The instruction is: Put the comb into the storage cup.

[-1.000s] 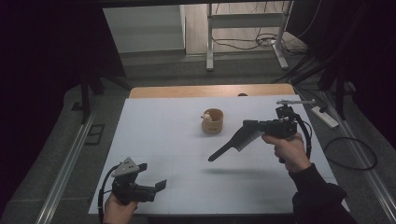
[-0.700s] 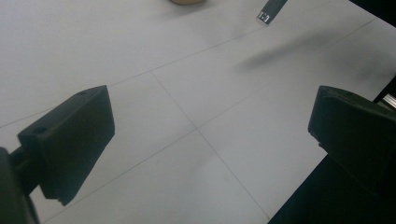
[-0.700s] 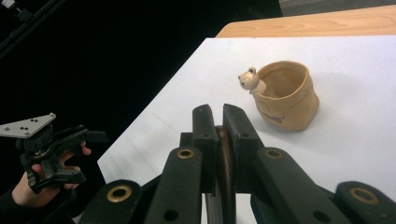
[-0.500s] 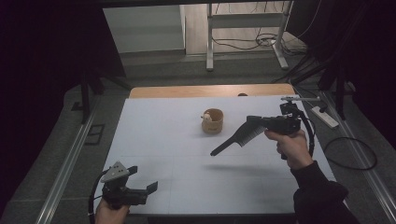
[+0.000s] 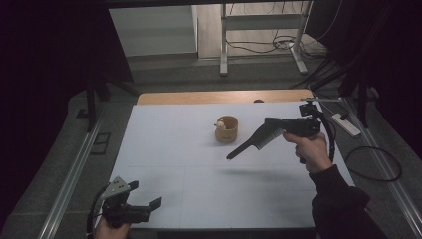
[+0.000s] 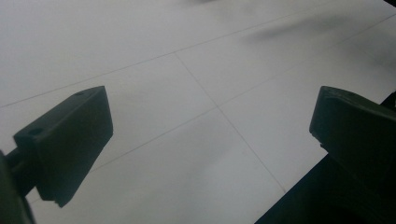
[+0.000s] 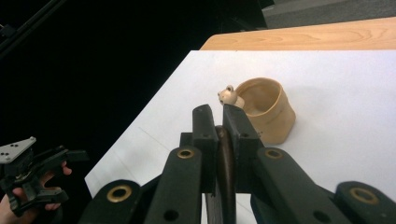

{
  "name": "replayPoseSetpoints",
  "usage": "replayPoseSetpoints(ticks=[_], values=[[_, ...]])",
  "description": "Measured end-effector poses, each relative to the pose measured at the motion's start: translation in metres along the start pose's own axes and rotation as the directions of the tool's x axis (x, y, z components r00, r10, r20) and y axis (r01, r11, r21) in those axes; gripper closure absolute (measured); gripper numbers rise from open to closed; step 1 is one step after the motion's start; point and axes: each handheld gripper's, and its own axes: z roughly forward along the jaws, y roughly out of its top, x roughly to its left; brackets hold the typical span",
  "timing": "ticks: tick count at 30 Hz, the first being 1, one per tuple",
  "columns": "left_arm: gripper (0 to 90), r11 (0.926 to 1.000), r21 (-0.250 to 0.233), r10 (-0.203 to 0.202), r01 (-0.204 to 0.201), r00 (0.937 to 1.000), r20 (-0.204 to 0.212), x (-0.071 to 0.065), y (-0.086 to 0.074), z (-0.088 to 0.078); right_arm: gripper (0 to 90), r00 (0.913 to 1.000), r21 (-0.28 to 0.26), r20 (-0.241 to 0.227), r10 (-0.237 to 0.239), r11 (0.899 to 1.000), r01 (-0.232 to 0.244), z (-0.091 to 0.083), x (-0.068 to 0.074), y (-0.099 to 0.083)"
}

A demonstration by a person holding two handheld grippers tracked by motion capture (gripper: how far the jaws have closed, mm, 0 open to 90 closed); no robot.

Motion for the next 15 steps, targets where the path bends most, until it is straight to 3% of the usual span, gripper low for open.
replayPoseSetpoints(ticks=[15], values=[[0.0,0.9999,0.01,0.01,-0.009,0.9988,-0.047,0.001,-0.004,-0.007,84.1,0.9995,-0.031,0.032,-0.003,1.0,0.004,-0.004,-0.004,0.018]])
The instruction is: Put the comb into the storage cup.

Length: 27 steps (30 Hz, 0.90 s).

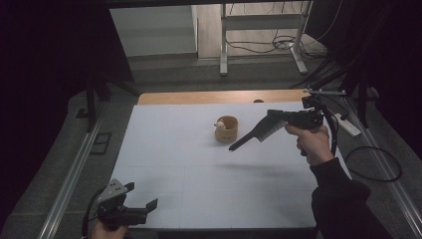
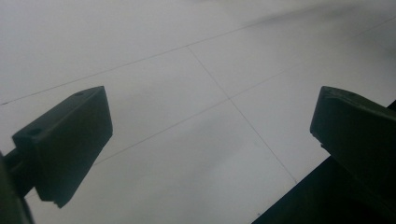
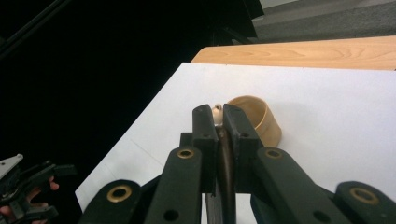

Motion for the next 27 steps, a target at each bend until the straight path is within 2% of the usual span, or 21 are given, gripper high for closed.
replayPoseSetpoints(ticks=[13,19,27], values=[[0.0,1.0,0.008,-0.002,0.002,0.9999,0.01,0.001,0.0,0.001,84.1,0.9996,-0.014,0.028,-0.003,1.0,0.003,-0.002,0.0,0.017],[0.0,0.9999,0.012,-0.003,0.003,0.9999,0.012,0.001,0.0,0.001,84.1,0.9998,-0.023,0.02,0.007,1.0,-0.006,-0.003,0.001,0.024],[0.0,0.9998,0.016,-0.01,0.01,0.9999,0.013,0.002,0.0,0.002,84.1,0.9995,-0.032,0.033,-0.001,0.999,0.002,-0.004,0.003,0.034]])
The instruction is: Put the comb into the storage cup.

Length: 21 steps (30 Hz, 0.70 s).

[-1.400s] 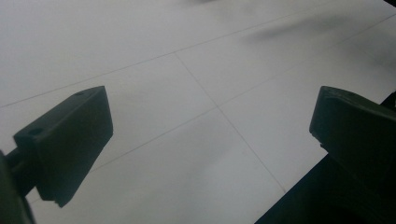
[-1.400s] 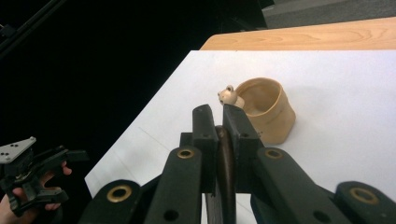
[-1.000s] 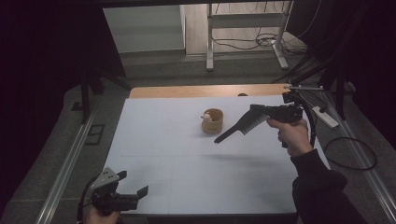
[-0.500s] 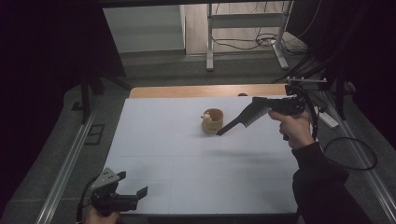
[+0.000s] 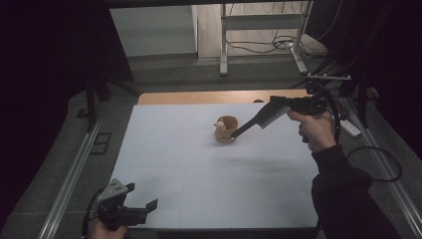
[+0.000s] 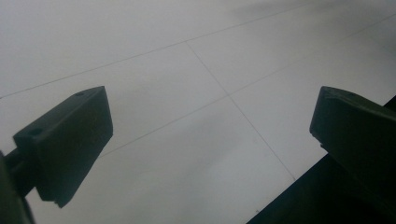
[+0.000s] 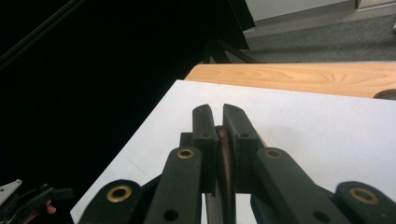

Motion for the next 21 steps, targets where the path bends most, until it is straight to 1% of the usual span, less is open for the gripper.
replayPoseSetpoints(ticks=[7,13,21], values=[[0.2,1.0,0.0,-0.007,0.007,1.0,0.0,0.001,0.0,0.0,84.1,0.9998,-0.006,0.016,-0.008,1.0,0.008,0.001,0.001,0.008],[0.2,1.0,0.0,-0.009,0.009,1.0,0.002,0.001,0.0,0.0,84.1,0.9995,-0.017,0.03,-0.005,1.0,0.006,0.002,0.001,0.014],[0.3,1.0,0.003,-0.008,0.008,1.0,0.001,0.001,0.0,0.0,84.1,0.9983,-0.033,0.058,-0.001,0.999,0.003,0.002,-0.003,0.023]])
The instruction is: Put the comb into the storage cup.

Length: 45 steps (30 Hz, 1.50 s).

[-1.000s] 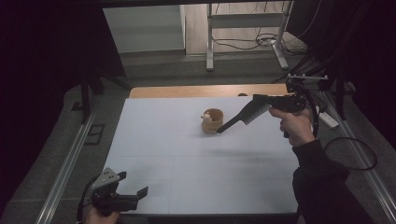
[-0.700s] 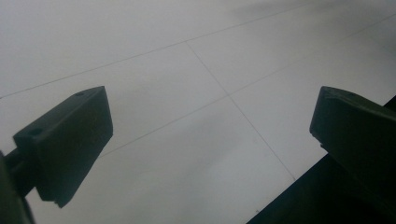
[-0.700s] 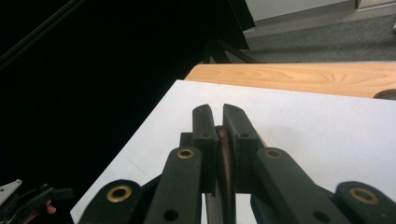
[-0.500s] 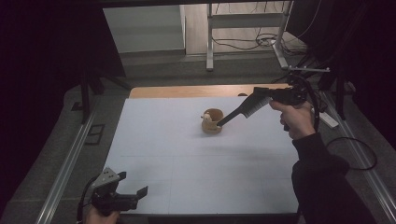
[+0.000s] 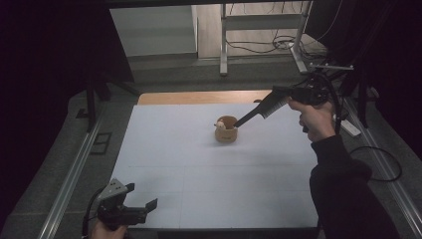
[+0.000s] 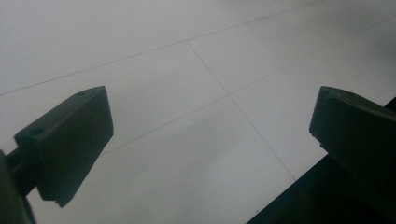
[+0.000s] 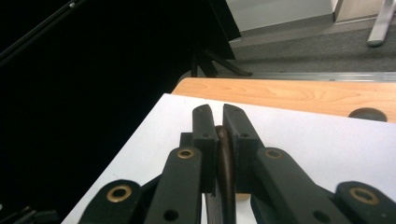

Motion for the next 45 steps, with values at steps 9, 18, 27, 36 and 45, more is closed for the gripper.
replayPoseSetpoints(ticks=[9,18,27,36,45], values=[[0.6,1.0,0.007,0.004,-0.004,1.0,0.001,-0.001,0.0,0.001,84.1,0.9994,-0.015,0.033,-0.001,1.0,0.002,0.005,-0.005,0.007],[0.7,0.9999,0.011,0.004,-0.004,1.0,0.002,0.0,0.001,0.001,84.1,0.9988,-0.011,0.047,-0.014,1.0,0.014,0.024,-0.003,0.007],[0.7,0.9999,0.012,0.001,-0.001,1.0,0.006,0.0,0.001,0.001,84.1,0.998,0.005,0.057,-0.025,1.0,0.025,0.045,-0.001,0.003],[0.6,0.9999,0.015,0.008,-0.008,1.0,0.003,-0.001,0.001,0.002,84.1,0.9963,0.017,0.074,-0.044,0.999,0.043,0.059,0.001,-0.001],[0.6,0.9998,0.018,0.011,-0.011,0.9999,0.003,-0.001,0.001,0.002,84.1,0.994,0.036,0.086,-0.068,0.997,0.065,0.072,0.005,-0.006]])
